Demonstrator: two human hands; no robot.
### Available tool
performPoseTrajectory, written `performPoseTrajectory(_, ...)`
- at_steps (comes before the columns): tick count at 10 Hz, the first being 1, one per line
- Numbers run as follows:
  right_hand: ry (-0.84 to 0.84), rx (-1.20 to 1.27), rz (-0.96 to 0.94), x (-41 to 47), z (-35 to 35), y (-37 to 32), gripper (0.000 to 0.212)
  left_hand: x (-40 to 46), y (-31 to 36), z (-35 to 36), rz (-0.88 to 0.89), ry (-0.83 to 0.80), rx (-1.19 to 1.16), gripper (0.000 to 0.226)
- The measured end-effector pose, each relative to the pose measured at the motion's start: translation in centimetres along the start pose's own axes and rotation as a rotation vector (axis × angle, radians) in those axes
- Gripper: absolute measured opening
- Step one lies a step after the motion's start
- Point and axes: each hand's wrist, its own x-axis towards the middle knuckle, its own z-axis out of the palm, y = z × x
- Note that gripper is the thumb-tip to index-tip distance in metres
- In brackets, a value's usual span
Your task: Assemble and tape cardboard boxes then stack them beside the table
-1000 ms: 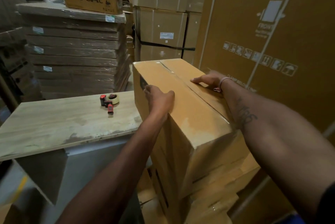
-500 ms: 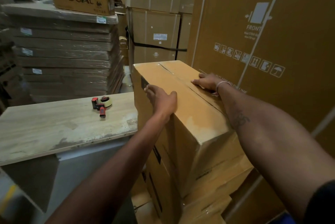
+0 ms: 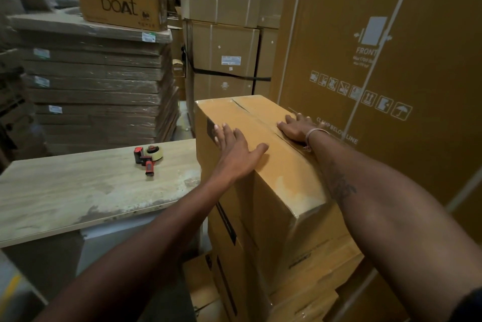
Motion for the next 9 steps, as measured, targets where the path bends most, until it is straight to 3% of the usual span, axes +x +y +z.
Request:
performPoseTrajectory(4,-0.005,0.018,-0.012,-0.5,-0.3,1.5,0.07,0.0,1.6,1.1,0.012,-0.077,-0.043,0.103)
performPoseTrajectory(6,0.016,-0.016,0.014,-0.7,-0.5,0.4,0.068,-0.6,-1.6,-1.8,0.183,-0.213,-0.092,0.092)
performPoseTrajectory(7,0.014,-0.029,0.009,-0.6,-1.1,-0.8,0.064,-0.9,-4.6,-4.0,0.276,-0.292,-0.014,0.087)
performPoseTrajectory(8,0.068,-0.06,-0.033,0.1,-1.5,-3.2,0.078,-1.0,-9.0,-6.5,0.388,-0.278,0.192,0.085)
performPoseTrajectory(9,0.141,0.039,-0.115,0.3,-2.9,-8.2,0.07,-0.7,-15.0,-11.0,0.374,-0.156,0.356,0.087)
